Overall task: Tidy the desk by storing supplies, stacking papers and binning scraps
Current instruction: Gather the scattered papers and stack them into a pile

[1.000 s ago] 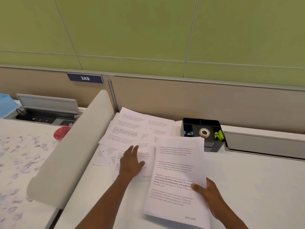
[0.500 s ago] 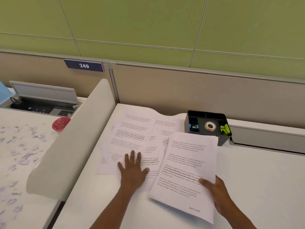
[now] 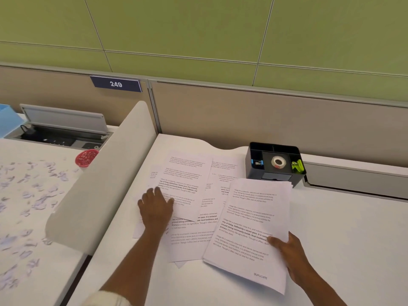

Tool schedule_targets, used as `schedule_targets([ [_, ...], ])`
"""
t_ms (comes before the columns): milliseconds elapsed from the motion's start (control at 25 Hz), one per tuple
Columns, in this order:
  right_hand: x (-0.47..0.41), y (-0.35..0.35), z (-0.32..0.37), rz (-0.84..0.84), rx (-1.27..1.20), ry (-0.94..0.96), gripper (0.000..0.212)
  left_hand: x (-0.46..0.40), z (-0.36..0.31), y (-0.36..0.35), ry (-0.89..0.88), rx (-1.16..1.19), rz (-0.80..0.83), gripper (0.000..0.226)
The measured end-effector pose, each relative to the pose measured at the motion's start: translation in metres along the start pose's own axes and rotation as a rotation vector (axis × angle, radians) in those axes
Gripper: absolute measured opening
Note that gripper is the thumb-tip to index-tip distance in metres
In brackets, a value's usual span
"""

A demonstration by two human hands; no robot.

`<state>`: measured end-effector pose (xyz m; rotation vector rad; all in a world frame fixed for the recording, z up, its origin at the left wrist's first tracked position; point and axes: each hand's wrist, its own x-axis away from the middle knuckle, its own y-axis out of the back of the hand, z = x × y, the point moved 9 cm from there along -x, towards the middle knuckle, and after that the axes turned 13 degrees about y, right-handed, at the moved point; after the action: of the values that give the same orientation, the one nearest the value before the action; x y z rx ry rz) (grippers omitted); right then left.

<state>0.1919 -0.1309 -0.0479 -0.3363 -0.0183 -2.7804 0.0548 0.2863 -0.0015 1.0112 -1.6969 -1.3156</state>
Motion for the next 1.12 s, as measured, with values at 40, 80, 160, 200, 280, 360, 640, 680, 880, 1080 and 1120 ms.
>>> schedule_targets([
  [40,-0.002,0.0,0.001,0.007,0.008,-0.003,0.033,-0.01,0.006,-0.003,0.054,-0.072,0.056,0.079],
  [80,-0.004,0.0,0.001,0.011,0.014,-0.008,0.033,-0.018,0.01,-0.004,0.098,-0.118,0.094,0.087],
  [160,-0.005,-0.001,0.002,0.016,0.016,-0.016,0.034,-0.029,0.013,-0.005,0.144,-0.133,0.136,0.09],
  [200,-0.005,-0.001,0.001,0.019,0.012,-0.019,0.034,-0.033,0.013,-0.008,0.157,-0.116,0.156,0.089],
  [280,-0.005,-0.002,-0.002,0.023,0.004,-0.025,0.034,-0.038,0.014,-0.015,0.208,-0.015,0.226,0.085],
  [360,-0.004,-0.001,-0.003,0.022,0.005,-0.03,0.033,-0.042,0.018,-0.019,0.266,0.13,0.274,0.082],
  [640,-0.003,0.001,0.003,0.018,0.003,-0.017,0.033,-0.042,0.041,-0.021,0.427,0.559,0.274,0.032],
  [680,-0.003,0.001,0.004,0.018,-0.001,-0.013,0.033,-0.039,0.042,-0.023,0.437,0.653,0.299,0.023],
  [880,0.003,0.002,0.007,0.002,-0.035,-0.01,0.034,-0.007,0.027,-0.023,0.392,1.17,0.581,0.011],
  [1080,0.013,0.0,0.011,-0.01,-0.106,-0.016,0.034,0.054,0.011,-0.022,0.252,1.254,0.796,0.018],
  [1120,0.016,-0.002,0.011,-0.003,-0.121,-0.017,0.035,0.07,0.009,-0.025,0.244,1.25,0.831,0.019],
])
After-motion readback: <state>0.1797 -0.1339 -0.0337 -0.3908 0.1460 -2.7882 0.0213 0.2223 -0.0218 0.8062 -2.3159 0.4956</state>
